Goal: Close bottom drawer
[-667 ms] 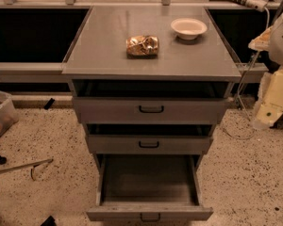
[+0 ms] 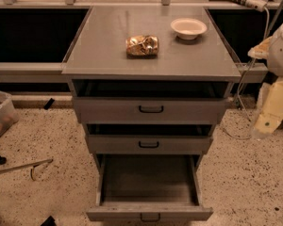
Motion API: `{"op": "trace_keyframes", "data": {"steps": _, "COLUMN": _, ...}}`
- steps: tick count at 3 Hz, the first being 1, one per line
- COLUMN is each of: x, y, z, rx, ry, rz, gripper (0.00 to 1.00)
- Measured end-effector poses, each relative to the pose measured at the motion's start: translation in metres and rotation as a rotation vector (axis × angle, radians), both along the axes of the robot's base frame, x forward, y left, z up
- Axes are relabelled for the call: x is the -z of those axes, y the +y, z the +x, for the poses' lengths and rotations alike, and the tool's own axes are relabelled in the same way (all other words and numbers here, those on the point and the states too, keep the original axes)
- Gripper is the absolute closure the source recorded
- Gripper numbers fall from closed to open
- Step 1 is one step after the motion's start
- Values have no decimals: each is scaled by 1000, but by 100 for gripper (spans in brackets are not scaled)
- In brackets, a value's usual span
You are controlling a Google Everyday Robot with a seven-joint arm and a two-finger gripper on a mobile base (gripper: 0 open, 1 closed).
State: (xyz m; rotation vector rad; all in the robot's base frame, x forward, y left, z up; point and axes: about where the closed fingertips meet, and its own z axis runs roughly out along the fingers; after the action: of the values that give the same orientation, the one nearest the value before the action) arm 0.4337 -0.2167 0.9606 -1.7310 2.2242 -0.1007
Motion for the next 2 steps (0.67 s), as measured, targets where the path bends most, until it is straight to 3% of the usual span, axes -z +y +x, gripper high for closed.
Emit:
{"op": "trace_keyframes", "data": {"steps": 1, "x": 46, "y": 0, "z": -12, "rx": -9, "ry": 2, "rz": 24, "gripper": 0}}
{"op": "trace_keyframes", "data": {"steps": 2, "x": 116, "y": -1, "z": -26, "rx": 28, "ry": 24, "rz": 85, "gripper": 0}}
